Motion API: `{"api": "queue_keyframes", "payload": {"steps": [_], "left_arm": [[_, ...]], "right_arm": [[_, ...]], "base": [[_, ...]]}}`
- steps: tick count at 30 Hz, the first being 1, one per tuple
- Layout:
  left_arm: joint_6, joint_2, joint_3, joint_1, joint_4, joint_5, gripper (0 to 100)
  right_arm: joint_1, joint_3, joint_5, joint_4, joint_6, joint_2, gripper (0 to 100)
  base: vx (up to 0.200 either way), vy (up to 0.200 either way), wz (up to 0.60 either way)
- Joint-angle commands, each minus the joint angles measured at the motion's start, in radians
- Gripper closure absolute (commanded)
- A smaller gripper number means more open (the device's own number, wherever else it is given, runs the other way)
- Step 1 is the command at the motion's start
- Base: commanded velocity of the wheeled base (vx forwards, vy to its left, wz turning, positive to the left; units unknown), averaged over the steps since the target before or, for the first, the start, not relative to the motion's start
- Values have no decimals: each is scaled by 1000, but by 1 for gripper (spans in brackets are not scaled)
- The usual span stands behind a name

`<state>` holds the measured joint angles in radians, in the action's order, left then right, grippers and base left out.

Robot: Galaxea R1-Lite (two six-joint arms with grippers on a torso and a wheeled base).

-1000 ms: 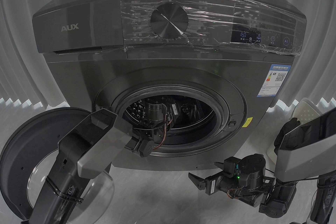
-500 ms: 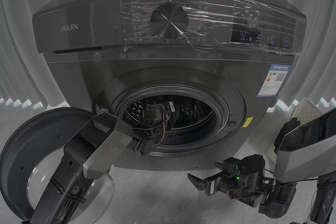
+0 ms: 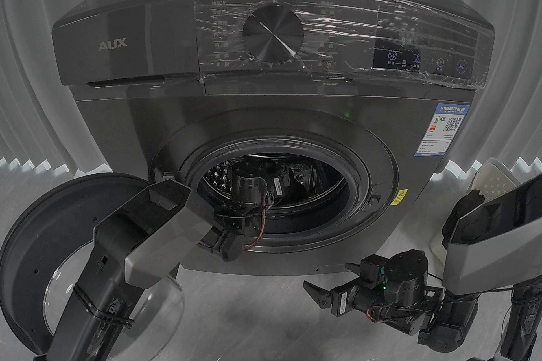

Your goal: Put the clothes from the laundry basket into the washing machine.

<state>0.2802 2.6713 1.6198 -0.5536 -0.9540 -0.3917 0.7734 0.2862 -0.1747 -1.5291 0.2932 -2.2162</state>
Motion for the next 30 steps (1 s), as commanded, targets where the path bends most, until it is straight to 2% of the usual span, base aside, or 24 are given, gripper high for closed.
{"api": "queue_keyframes", "payload": {"steps": [1,2,3,7,12,14,16,17,18,20,22,27,28,29,30], "left_arm": [[8,-195,-297,-74,-17,7,0],[8,-195,-297,-74,-17,7,0],[17,-255,-422,-126,-54,4,0],[20,-338,-592,-196,-112,4,0],[22,-416,-704,-256,-144,4,0],[22,-501,-790,-307,-201,4,0],[24,-534,-819,-322,-221,4,0],[24,-616,-883,-356,-232,2,0],[25,-631,-894,-361,-232,2,0],[54,-754,-992,-394,-227,2,0],[74,-818,-1038,-401,-226,2,0],[77,-962,-1150,-387,-229,-4,0],[79,-988,-1187,-387,-238,-27,0],[79,-988,-1187,-387,-238,-27,0],[77,-1007,-1213,-385,-241,-65,0]], "right_arm": [[-2,-12,0,0,1,6,0],[-2,-12,0,0,1,6,0],[-2,-16,0,1,0,26,0],[0,-39,1,1,0,58,0],[14,-73,1,1,-2,107,0],[30,-110,0,0,-2,161,0],[38,-116,-3,0,-2,179,0],[50,-117,-25,1,-2,220,0],[52,-116,-34,3,-2,231,0],[55,-119,-72,7,4,300,0],[53,-122,-81,15,9,346,0],[21,-163,-85,18,11,461,0],[6,-180,-83,18,11,489,0],[4,-182,-83,18,11,494,0],[-19,-196,-83,20,11,530,0]], "base": [[0,0,0],[0,0,0],[0,0,0],[0,0,0],[0,0,0],[0,0,0],[0,0,0],[0,0,0],[0,0,0],[0,0,0],[0,0,0],[0,0,0],[0,0,0],[0,0,0],[0,0,0]]}}
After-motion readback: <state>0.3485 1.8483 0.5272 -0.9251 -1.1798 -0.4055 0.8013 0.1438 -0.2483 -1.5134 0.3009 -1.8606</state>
